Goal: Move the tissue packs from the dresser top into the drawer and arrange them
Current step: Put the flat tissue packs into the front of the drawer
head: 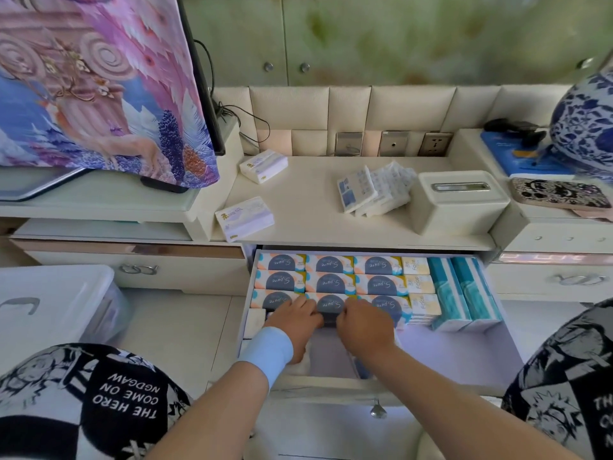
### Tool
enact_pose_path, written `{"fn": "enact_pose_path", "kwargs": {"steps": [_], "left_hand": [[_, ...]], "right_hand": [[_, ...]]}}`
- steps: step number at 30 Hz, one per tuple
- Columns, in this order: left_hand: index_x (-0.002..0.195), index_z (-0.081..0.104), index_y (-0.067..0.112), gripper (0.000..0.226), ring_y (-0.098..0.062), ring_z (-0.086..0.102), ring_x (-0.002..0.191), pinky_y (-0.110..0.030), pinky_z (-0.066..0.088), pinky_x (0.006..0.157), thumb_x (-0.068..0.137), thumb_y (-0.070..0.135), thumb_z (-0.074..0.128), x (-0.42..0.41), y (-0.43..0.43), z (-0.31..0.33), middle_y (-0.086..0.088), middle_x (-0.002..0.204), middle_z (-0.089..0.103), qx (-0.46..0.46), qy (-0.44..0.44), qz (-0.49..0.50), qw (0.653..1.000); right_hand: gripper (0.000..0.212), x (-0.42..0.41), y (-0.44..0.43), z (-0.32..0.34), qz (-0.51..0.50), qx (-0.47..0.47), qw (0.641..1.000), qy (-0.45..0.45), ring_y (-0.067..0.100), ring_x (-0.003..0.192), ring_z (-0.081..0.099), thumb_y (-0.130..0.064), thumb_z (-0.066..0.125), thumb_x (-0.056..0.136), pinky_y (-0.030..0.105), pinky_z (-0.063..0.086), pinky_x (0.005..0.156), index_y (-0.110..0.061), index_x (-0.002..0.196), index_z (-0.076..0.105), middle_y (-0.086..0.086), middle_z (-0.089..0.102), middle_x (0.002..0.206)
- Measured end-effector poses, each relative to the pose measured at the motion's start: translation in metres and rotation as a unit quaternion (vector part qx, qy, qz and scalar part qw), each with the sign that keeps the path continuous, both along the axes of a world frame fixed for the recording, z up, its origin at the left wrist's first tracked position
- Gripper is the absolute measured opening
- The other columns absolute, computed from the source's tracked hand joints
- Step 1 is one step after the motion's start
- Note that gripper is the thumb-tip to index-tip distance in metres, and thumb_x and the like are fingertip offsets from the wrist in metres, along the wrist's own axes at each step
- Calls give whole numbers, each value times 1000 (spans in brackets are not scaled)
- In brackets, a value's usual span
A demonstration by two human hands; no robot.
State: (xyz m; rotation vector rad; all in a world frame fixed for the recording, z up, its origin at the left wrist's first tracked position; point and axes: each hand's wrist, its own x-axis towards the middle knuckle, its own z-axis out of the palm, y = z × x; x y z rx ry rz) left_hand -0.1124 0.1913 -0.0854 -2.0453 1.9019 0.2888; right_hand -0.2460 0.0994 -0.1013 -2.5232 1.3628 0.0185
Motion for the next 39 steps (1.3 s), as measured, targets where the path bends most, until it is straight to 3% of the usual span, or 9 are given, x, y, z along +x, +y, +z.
{"fn": "enact_pose_path", "kwargs": {"steps": [6,10,16,21,23,28,30,32,39], "left_hand": [[126,64,18,38,-29,40,124,-40,38,104,89,22,59,-13,-13,-7,-8,134,51,72,-39,-16,997],[130,59,23,45,-29,43,125,-40,39,100,85,21,67,-13,-22,-7,-8,131,55,82,-40,-13,996],[137,43,21,64,-29,44,123,-41,45,94,80,14,72,-12,-17,-5,-8,134,49,42,33,30,998],[150,24,24,82,-28,40,132,-41,44,102,83,2,66,-9,-5,-1,-7,145,39,-4,113,96,989],[151,24,25,76,-28,38,135,-42,43,106,88,2,59,-9,0,1,-6,148,35,-38,136,117,983],[135,55,20,39,-25,37,128,-42,42,101,98,31,47,-6,9,-2,-4,141,41,-60,66,27,996],[133,57,18,45,-25,37,128,-42,41,101,97,43,49,-6,9,-2,-5,141,40,-21,34,5,999],[129,61,17,50,-24,38,126,-40,41,98,95,52,49,-6,7,-1,-4,137,43,-15,13,12,1000],[127,59,17,51,-30,34,129,-44,42,98,84,43,68,-16,-7,2,-9,139,38,4,-21,4,1000]], "right_hand": [[35,-37,-17,-1,-78,57,991,92,20,104,64,-31,60,91,28,51,79,-18,123,53,1,65,116],[44,-41,-17,-12,-75,174,977,92,21,108,61,-37,60,91,30,52,88,-12,127,52,5,59,126],[66,-24,0,-10,-86,253,963,44,24,111,60,-54,32,97,36,50,97,-6,141,40,12,65,121],[21,6,22,-3,-101,451,885,-56,28,97,69,-27,51,97,38,58,88,-11,102,64,11,69,101],[19,14,28,-1,-85,483,870,-54,26,91,71,-17,48,97,33,60,81,-8,106,63,8,68,94],[33,12,17,-7,-4,409,912,-16,21,93,70,-7,47,96,33,59,75,-11,125,63,8,67,114],[30,9,11,-5,36,252,967,9,23,105,64,-13,51,95,35,55,89,-17,119,68,4,67,120],[24,3,5,-1,16,103,994,-4,21,102,64,-23,49,98,30,53,84,-19,112,68,1,69,114],[32,-33,-17,-5,-150,30,988,-27,21,94,59,-42,57,87,32,49,74,-21,111,57,3,58,109]]}}
